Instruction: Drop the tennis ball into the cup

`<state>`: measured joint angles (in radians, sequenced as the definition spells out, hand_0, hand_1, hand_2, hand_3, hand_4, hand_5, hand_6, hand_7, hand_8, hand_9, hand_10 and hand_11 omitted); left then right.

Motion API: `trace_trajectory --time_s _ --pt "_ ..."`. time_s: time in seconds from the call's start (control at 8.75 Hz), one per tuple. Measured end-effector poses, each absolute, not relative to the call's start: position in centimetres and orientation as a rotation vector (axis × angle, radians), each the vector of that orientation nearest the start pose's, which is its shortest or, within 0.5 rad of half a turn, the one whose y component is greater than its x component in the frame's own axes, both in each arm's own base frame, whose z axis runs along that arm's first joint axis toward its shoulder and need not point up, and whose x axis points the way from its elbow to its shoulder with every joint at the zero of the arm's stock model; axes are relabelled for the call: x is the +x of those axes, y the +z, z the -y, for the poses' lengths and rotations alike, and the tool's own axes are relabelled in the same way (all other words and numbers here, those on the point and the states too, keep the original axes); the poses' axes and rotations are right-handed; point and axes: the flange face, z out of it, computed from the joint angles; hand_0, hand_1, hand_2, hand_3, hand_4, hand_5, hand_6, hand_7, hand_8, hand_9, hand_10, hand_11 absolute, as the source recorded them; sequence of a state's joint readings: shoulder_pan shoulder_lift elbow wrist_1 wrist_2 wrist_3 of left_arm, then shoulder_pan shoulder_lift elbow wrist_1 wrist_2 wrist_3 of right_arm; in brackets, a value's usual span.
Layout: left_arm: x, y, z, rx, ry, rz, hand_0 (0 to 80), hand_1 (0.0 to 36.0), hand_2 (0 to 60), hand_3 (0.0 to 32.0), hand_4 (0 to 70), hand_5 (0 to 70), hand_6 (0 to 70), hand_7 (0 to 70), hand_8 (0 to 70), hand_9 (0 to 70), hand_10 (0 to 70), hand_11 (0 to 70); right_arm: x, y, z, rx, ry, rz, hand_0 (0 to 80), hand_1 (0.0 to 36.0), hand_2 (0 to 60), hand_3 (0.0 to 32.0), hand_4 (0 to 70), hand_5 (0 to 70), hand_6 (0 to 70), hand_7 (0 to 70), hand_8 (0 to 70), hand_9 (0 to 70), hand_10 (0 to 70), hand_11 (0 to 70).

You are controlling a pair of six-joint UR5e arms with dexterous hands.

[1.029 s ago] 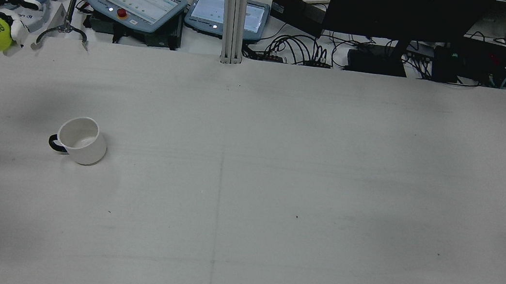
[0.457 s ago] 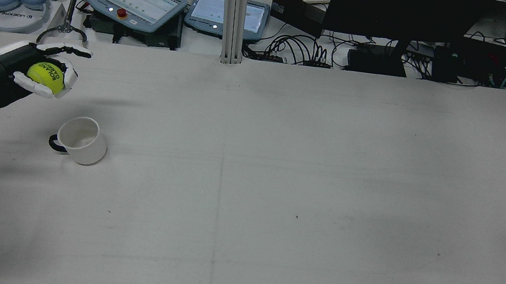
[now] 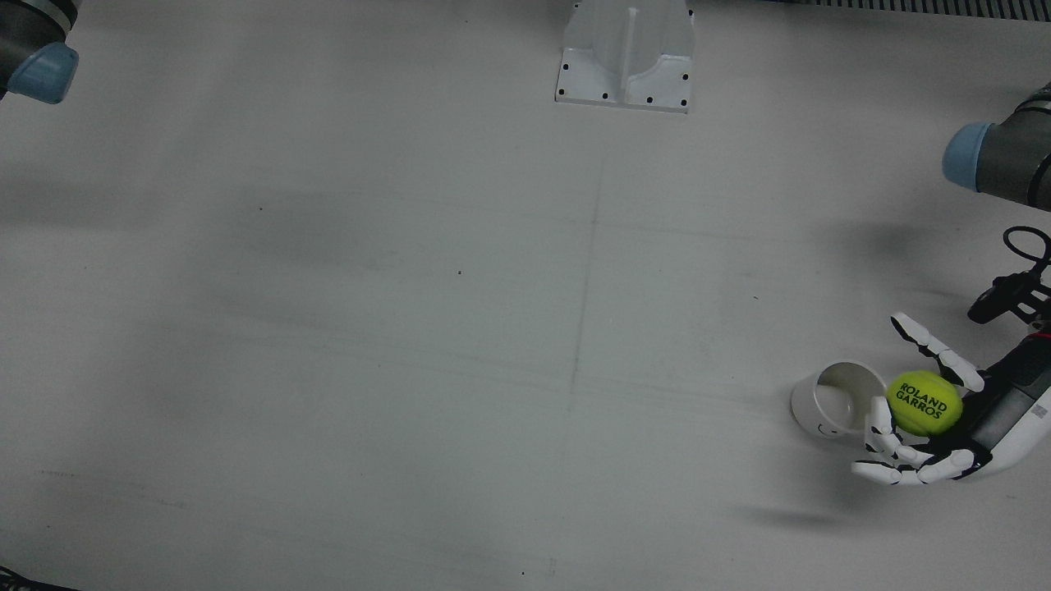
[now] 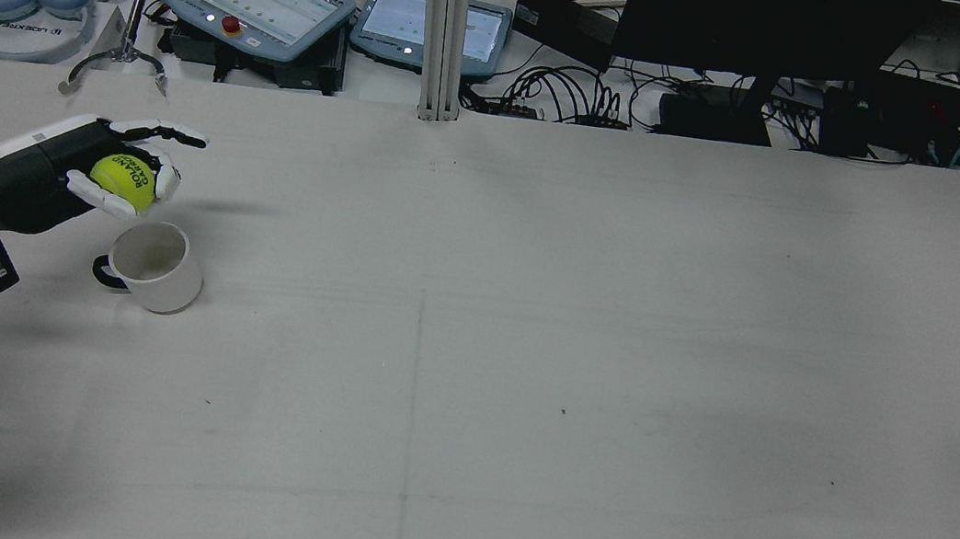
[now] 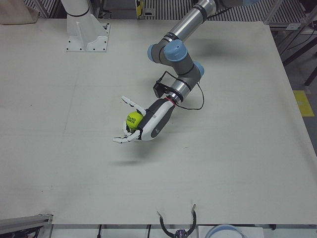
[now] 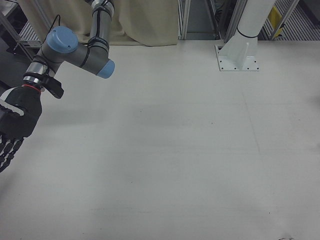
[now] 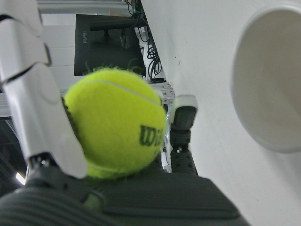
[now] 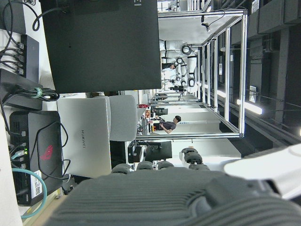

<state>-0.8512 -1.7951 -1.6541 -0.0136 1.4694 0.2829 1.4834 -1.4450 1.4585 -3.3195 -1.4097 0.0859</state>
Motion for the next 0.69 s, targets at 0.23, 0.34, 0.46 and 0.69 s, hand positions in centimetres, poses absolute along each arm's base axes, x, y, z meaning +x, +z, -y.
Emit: trace_trajectory --time_s 0.23,0.34,0.46,0.69 --pt "29.39 52.19 53.62 -0.416 -1.437 -2.174 46.6 10.0 12.7 0.0 18.5 10.8 41.6 27.2 16.1 15.7 9.5 14.5 10.28 69.32 53.72 -0.017 -2.314 -1.97 0.0 0.0 0.0 0.0 0.0 0.0 0.0 0.0 0.0 0.0 0.0 0.0" --pt "29.5 52.31 53.47 -0.422 -1.43 -2.18 43.0 8.2 15.8 0.0 13.5 9.1 35.7 5.9 9.8 4.9 3.1 5.2 10.28 69.32 53.72 -0.017 -2.314 -1.971 0.0 0.0 0.0 0.0 0.0 0.0 0.0 0.0 0.0 0.0 0.0 0.0" --pt "29.54 52.46 53.37 -0.426 -1.425 -2.185 38.7 7.1 15.6 0.0 10.8 6.0 22.4 3.8 6.1 3.3 0.9 1.9 10.28 69.32 53.72 -0.017 -2.313 -1.97 0.0 0.0 0.0 0.0 0.0 0.0 0.0 0.0 0.0 0.0 0.0 0.0" --pt "29.69 52.82 53.38 -0.428 -1.419 -2.188 38.3 6.6 15.5 0.0 10.2 6.2 23.8 2.5 6.2 3.0 0.1 0.6 10.28 69.32 53.72 -0.016 -2.313 -1.97 0.0 0.0 0.0 0.0 0.0 0.0 0.0 0.0 0.0 0.0 0.0 0.0"
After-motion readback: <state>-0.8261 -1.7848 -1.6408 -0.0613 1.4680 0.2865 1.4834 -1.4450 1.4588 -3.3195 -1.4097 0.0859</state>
